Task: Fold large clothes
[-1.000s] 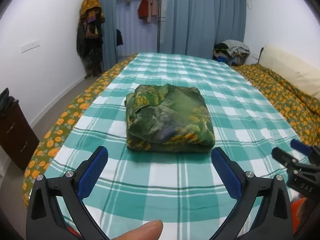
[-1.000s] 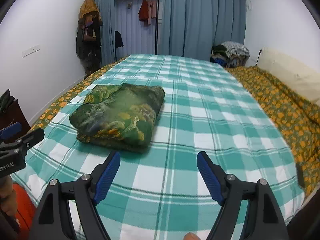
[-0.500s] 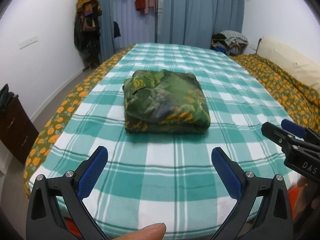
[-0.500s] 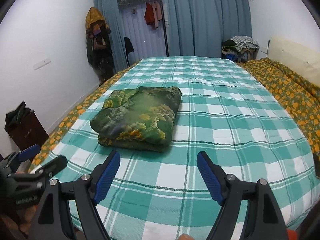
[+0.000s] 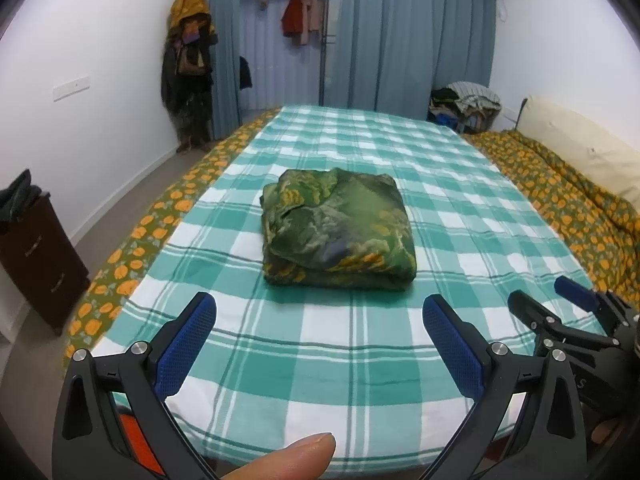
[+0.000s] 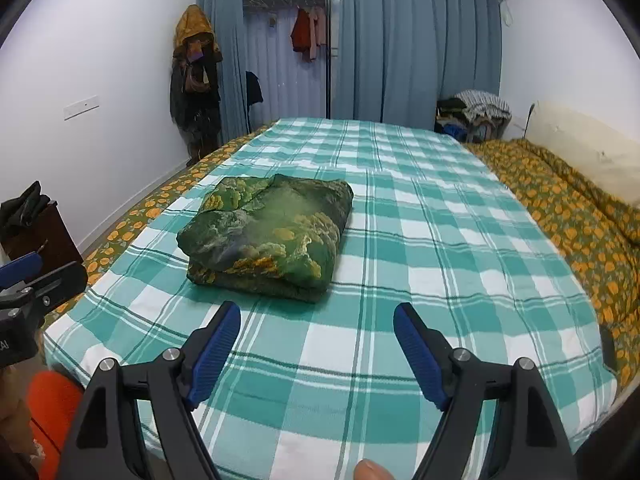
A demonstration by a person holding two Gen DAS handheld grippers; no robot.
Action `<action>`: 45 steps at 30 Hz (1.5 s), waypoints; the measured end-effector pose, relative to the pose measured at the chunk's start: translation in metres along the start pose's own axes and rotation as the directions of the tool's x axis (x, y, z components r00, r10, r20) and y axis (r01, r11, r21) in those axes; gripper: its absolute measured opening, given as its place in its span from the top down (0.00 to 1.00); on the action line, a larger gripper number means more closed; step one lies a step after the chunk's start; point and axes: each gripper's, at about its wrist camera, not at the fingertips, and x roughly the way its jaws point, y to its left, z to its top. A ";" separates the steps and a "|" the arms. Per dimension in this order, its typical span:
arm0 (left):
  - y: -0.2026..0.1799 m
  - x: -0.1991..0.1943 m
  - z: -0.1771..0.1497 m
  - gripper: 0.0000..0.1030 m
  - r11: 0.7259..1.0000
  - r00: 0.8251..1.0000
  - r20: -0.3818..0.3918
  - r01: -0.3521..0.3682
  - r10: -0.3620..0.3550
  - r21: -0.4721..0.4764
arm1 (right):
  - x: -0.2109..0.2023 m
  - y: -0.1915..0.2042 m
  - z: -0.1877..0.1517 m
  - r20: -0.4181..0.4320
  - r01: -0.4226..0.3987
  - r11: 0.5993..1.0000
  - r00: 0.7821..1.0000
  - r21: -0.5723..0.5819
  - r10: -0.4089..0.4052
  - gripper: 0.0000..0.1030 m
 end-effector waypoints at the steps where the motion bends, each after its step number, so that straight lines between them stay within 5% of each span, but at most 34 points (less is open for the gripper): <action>1: -0.003 0.000 0.000 0.00 1.000 1.000 -0.008 -0.011 0.011 0.009 | 0.000 -0.001 0.001 -0.005 -0.001 1.000 1.000 0.001 0.001 0.22; 27: 0.007 0.019 0.005 0.00 0.999 0.995 -0.095 -0.037 0.039 0.018 | 0.008 0.016 0.010 -0.057 0.092 0.995 0.994 -0.049 -0.095 0.21; 30: 0.007 0.021 0.006 0.00 0.999 0.995 -0.097 -0.036 0.039 0.024 | 0.005 0.018 0.012 -0.054 0.088 0.995 0.994 -0.046 -0.090 0.15; 45: 0.008 0.035 0.007 0.00 0.999 0.991 -0.129 -0.040 0.043 0.025 | -0.003 0.021 0.020 -0.032 0.085 0.995 0.996 -0.055 -0.087 0.15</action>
